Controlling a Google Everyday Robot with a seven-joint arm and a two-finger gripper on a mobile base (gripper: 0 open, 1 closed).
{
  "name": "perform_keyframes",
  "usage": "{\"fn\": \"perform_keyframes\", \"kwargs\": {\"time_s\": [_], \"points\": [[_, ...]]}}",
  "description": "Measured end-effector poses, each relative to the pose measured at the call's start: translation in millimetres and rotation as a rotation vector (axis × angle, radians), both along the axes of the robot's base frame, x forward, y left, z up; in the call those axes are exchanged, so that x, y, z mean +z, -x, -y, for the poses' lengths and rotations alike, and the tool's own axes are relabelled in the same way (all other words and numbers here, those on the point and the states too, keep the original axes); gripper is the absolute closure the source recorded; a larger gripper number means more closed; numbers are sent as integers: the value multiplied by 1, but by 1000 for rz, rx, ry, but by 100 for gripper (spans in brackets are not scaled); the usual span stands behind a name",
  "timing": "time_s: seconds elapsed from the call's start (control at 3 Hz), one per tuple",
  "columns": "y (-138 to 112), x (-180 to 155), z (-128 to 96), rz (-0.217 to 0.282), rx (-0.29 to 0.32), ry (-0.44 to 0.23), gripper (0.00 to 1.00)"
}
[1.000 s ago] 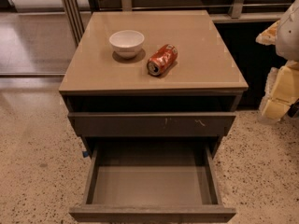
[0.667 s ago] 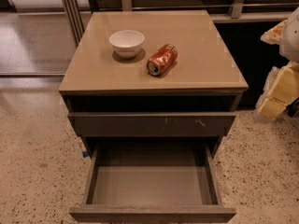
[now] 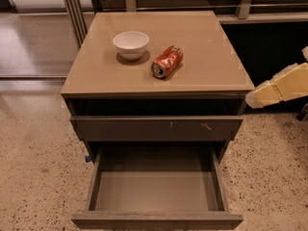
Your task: Place coke can into middle drawer
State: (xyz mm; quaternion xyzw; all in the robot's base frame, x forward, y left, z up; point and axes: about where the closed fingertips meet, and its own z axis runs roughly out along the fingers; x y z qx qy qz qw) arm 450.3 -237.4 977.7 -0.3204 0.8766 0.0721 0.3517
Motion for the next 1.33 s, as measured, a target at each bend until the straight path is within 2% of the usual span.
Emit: {"fn": "perform_keyframes", "kwargs": {"time_s": [0.33,0.67,1.0,1.33], "points": [[-18,15,2,53,-105,-76,0],[-18,15,2,53,-105,-76,0],[-39,4,0,48,-168,-178,0],[-85,-7,-31,39,-165,-269,0]]}}
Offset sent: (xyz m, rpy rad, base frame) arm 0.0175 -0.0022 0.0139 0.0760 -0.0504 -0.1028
